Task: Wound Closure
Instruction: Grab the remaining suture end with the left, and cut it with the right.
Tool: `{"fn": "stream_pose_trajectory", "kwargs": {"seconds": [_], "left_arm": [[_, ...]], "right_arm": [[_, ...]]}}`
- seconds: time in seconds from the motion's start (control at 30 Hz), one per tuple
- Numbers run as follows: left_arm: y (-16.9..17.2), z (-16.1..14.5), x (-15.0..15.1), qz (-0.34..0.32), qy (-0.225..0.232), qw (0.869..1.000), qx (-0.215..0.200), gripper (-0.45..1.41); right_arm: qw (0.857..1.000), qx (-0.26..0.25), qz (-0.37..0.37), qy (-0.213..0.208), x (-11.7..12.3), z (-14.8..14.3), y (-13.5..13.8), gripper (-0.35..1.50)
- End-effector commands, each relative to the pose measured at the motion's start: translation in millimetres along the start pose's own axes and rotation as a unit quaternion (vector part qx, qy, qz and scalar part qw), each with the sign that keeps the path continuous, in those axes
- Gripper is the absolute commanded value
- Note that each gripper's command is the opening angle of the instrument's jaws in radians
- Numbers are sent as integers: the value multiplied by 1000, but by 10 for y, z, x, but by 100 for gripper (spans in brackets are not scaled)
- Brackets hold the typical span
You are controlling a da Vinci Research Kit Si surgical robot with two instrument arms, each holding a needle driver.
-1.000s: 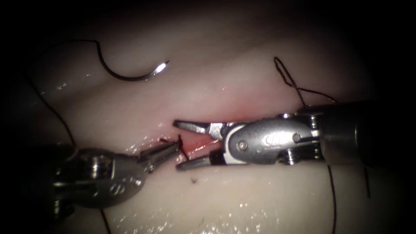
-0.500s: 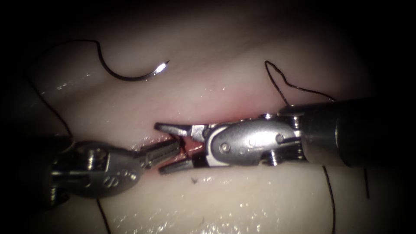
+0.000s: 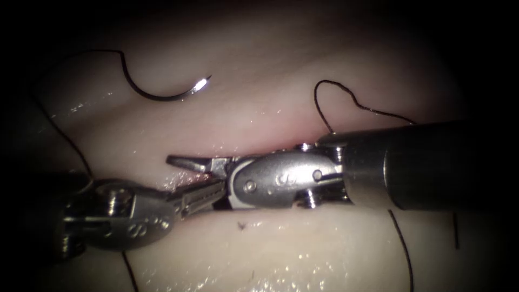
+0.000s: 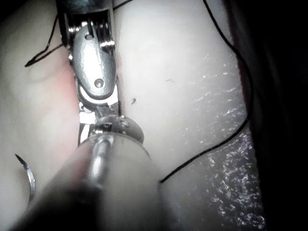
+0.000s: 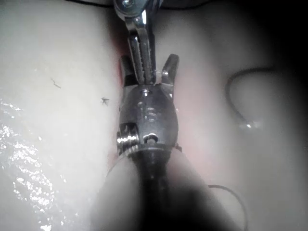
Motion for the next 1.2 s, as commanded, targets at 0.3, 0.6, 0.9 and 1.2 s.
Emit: {"fn": "stream_pose_trajectory", "kwargs": {"seconds": [0.3,0.6,0.9,1.2], "left_arm": [[1,8,-1,-1,0,1000,0,-45],[3,8,-2,0,1,1000,0,-45],[7,-9,-2,0,3,1000,-5,-45],[4,-39,-6,-2,8,1000,-1,-45]], "right_arm": [[1000,18,-7,15,3,8,-7,-35],[999,-43,-4,-11,5,5,1,143],[998,-60,18,-19,13,-37,27,148],[997,-67,28,-26,14,-95,28,148]]}}
